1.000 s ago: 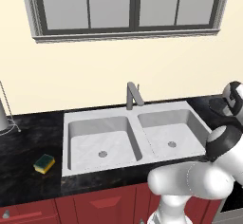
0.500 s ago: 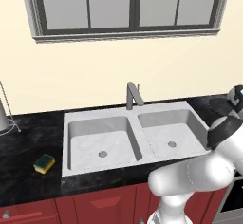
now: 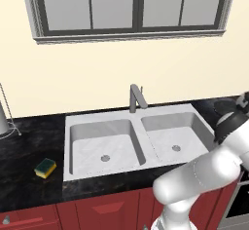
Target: Pick the pan and sponge and place them into the sink. Then turn on the water.
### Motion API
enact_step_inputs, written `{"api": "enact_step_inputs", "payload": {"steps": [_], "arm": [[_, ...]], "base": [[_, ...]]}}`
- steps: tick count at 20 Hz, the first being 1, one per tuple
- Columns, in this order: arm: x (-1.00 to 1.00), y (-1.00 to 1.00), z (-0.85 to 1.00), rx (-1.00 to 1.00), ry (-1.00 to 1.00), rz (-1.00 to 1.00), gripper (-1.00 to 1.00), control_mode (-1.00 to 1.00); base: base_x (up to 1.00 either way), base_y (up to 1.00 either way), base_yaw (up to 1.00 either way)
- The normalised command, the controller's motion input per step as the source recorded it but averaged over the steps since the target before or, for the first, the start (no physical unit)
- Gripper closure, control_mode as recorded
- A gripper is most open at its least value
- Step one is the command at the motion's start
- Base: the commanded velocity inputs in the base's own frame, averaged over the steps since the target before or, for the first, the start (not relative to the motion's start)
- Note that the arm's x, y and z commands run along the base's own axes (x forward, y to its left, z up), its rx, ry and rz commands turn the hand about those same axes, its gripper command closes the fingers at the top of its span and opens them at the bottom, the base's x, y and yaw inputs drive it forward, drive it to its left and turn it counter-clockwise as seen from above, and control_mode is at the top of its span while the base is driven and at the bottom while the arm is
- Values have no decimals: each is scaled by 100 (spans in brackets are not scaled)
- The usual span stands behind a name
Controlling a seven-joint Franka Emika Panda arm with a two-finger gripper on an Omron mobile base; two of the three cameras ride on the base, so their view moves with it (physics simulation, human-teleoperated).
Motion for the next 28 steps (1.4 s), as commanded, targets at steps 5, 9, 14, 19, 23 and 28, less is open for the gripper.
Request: {"api": "enact_step_inputs", "payload": {"steps": [5,9,14,19,23,28], "arm": [[12,-32,-16,0,0,0,-100,-100],[15,-32,-17,0,0,0,-100,-100],[14,-32,-18,0,0,0,-100,-100],[16,-28,-24,0,0,0,-100,-100],[19,-23,-30,0,0,0,-100,-100],[25,-21,-30,0,1,0,-100,-100]], "base": [[0,0,0],[0,0,0],[0,0,0],[0,0,0],[0,0,0],[0,0,0]]}}
